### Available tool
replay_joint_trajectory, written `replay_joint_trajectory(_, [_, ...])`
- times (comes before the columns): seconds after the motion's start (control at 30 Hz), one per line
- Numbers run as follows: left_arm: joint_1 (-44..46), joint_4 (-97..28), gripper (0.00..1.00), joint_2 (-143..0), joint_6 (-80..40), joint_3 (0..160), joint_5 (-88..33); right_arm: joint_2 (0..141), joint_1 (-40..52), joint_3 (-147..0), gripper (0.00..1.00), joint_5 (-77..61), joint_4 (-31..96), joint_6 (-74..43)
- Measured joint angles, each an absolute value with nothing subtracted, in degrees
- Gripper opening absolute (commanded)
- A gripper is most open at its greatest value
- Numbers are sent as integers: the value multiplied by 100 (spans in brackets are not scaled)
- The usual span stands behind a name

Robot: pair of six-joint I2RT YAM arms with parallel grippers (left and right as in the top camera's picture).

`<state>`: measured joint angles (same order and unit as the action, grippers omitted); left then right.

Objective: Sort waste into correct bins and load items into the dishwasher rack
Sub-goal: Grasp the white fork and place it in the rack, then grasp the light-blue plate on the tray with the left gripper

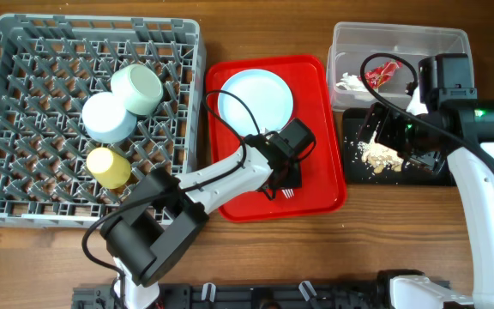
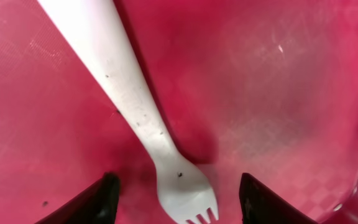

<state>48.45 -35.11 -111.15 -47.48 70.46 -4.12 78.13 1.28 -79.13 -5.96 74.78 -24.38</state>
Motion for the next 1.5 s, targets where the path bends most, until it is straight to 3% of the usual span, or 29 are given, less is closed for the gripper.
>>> replay_joint_trajectory(0.23, [4834,-3771,4,-11170,-4823,7061,-281,7813,128,-7913,100,-596,7481,-2438])
replay_joint_trajectory(0.63, [4453,-4198,4,-10514,-4416,7065,-290,7813,128,-7913,100,-596,7481,-2438])
replay_joint_trajectory(0.77, [3463,-4438,4,-8969,-3192,7065,-95,7813,128,-7913,100,-596,7478,-2438])
replay_joint_trajectory(0.83, [2521,-4466,4,-8493,-1979,7065,-16,7813,128,-7913,100,-596,7478,-2438])
replay_joint_trajectory(1.0, [1330,-4329,4,-8746,-770,7065,38,7813,128,-7913,100,-596,7481,-2438])
replay_joint_trajectory(1.03, [1264,-4303,22,-8895,-694,7065,40,7813,128,-7913,100,-596,7485,-2438])
replay_joint_trajectory(1.07, [1236,-4272,49,-9017,-644,7065,75,7813,128,-7913,100,-596,7487,-2438])
replay_joint_trajectory(1.17, [1236,-4169,66,-9109,-558,7065,220,7813,128,-7913,100,-596,7522,-2438])
replay_joint_trajectory(1.37, [1579,-3826,65,-9109,-521,7065,204,7813,128,-7913,100,-596,7520,-2438])
replay_joint_trajectory(1.5, [2630,-2884,67,-9205,-432,7057,-213,7813,128,-7913,100,-596,7518,-2438])
